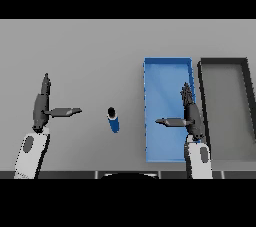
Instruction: Pick up the blue pipe and place it into the blue bin.
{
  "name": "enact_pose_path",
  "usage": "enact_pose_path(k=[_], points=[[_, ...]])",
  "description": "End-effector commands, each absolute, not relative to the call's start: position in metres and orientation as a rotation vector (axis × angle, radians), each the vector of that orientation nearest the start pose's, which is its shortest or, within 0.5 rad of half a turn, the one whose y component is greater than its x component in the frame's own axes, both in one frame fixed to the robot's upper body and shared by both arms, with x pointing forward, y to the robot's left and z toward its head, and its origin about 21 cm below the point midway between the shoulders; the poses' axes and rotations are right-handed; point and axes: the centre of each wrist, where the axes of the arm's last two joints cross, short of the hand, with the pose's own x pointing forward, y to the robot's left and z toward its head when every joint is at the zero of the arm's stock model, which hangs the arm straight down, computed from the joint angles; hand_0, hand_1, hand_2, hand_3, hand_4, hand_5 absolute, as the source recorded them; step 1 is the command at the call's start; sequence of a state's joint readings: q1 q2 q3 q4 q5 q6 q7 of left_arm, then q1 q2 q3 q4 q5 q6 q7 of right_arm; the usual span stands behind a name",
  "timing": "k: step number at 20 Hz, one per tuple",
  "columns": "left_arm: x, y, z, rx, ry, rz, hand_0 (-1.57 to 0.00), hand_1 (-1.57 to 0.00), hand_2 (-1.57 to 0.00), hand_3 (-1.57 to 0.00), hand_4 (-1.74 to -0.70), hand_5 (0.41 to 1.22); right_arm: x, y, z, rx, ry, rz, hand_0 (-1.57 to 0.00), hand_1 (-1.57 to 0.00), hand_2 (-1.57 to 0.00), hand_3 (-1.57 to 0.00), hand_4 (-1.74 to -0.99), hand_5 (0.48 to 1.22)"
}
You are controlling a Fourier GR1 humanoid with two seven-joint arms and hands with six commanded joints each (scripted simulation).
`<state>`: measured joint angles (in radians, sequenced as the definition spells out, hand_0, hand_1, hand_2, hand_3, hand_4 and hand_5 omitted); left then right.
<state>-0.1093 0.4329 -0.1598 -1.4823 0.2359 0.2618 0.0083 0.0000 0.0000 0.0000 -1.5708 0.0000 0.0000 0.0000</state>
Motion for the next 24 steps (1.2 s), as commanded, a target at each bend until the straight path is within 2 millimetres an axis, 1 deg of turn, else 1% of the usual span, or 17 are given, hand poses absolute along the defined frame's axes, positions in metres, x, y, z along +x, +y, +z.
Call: enact_pose_path(k=[1,6,7,8,9,11,12,13,14,16,18,19,20,21,22,23,24], points=[[0.272,0.291,0.027,0.249,-1.556,-0.086,0.00,0.00,0.00,0.00,-0.97,0.593,0.248,-0.229,-0.003,-0.001,-1.571,-0.001,0.00,0.00,0.00,0.00,-1.205,0.629],[0.272,0.285,0.028,0.254,-1.563,-0.086,0.00,0.00,0.00,0.00,-0.97,0.593,0.246,-0.233,-0.002,-0.002,-1.579,0.000,0.00,0.00,0.00,0.00,-1.205,0.629],[0.262,0.299,0.024,0.221,-1.574,-0.233,0.00,0.00,0.00,0.00,-0.97,0.593,0.237,-0.249,0.002,-0.100,-1.659,0.136,0.00,0.00,0.00,0.00,-1.205,0.629],[0.255,0.311,0.022,0.203,-1.572,-0.333,0.00,0.00,0.00,0.00,-0.96,0.592,0.227,-0.254,0.004,-0.144,-1.700,0.225,0.00,0.00,0.00,0.00,-1.201,0.628],[0.255,0.319,0.023,0.194,-1.562,-0.383,0.00,0.00,0.00,0.00,-0.96,0.590,0.221,-0.253,0.009,-0.159,-1.716,0.282,0.00,0.00,0.00,0.00,-1.197,0.627],[0.253,0.321,0.021,0.162,-1.561,-0.440,0.00,0.00,0.00,0.00,-0.96,0.592,0.219,-0.254,0.012,-0.171,-1.696,0.323,0.00,0.00,0.00,0.00,-1.193,0.622],[0.252,0.327,0.022,0.160,-1.557,-0.449,0.00,0.00,0.00,0.00,-0.96,0.595,0.218,-0.253,0.012,-0.169,-1.694,0.323,0.00,0.00,0.00,0.00,-1.196,0.623],[0.253,0.326,0.024,0.134,-1.567,-0.456,0.00,0.00,0.00,0.00,-0.96,0.594,0.215,-0.254,0.011,-0.162,-1.690,0.324,0.00,0.00,0.00,0.00,-1.206,0.625],[0.252,0.326,0.026,0.101,-1.571,-0.473,0.00,0.00,0.00,0.00,-0.96,0.593,0.217,-0.255,0.011,-0.171,-1.681,0.325,0.00,0.00,0.00,0.00,-1.203,0.625],[0.248,0.323,0.027,0.034,-1.568,-0.531,0.00,0.00,0.00,0.00,-0.98,0.584,0.216,-0.254,0.011,-0.168,-1.678,0.330,0.00,0.00,0.00,0.00,-1.192,0.621],[0.237,0.323,0.029,-0.005,-1.544,-0.606,0.00,0.00,0.00,0.00,-1.01,0.561,0.218,-0.256,0.013,-0.171,-1.683,0.340,0.00,0.00,0.00,0.00,-1.180,0.617],[0.235,0.320,0.030,-0.036,-1.525,-0.639,0.00,0.00,0.00,0.00,-1.03,0.549,0.220,-0.254,0.012,-0.171,-1.686,0.341,0.00,0.00,0.00,0.00,-1.179,0.616],[0.232,0.314,0.031,-0.077,-1.515,-0.665,0.00,0.00,0.00,0.00,-1.05,0.535,0.221,-0.256,0.010,-0.180,-1.671,0.345,0.00,0.00,0.00,0.00,-1.176,0.615],[0.228,0.304,0.027,-0.114,-1.497,-0.687,0.00,0.00,0.00,0.00,-1.07,0.522,0.222,-0.257,0.013,-0.175,-1.682,0.349,0.00,0.00,0.00,0.00,-1.174,0.616],[0.223,0.292,0.024,-0.152,-1.464,-0.713,0.00,0.00,0.00,0.00,-1.10,0.510,0.219,-0.257,0.012,-0.164,-1.686,0.350,0.00,0.00,0.00,0.00,-1.173,0.616],[0.221,0.284,0.026,-0.170,-1.450,-0.740,0.00,0.00,0.00,0.00,-1.11,0.497,0.217,-0.259,0.014,-0.173,-1.688,0.358,0.00,0.00,0.00,0.00,-1.164,0.617],[0.219,0.277,0.023,-0.174,-1.436,-0.761,0.00,0.00,0.00,0.00,-1.13,0.485,0.218,-0.260,0.013,-0.169,-1.676,0.346,0.00,0.00,0.00,0.00,-1.174,0.618]])
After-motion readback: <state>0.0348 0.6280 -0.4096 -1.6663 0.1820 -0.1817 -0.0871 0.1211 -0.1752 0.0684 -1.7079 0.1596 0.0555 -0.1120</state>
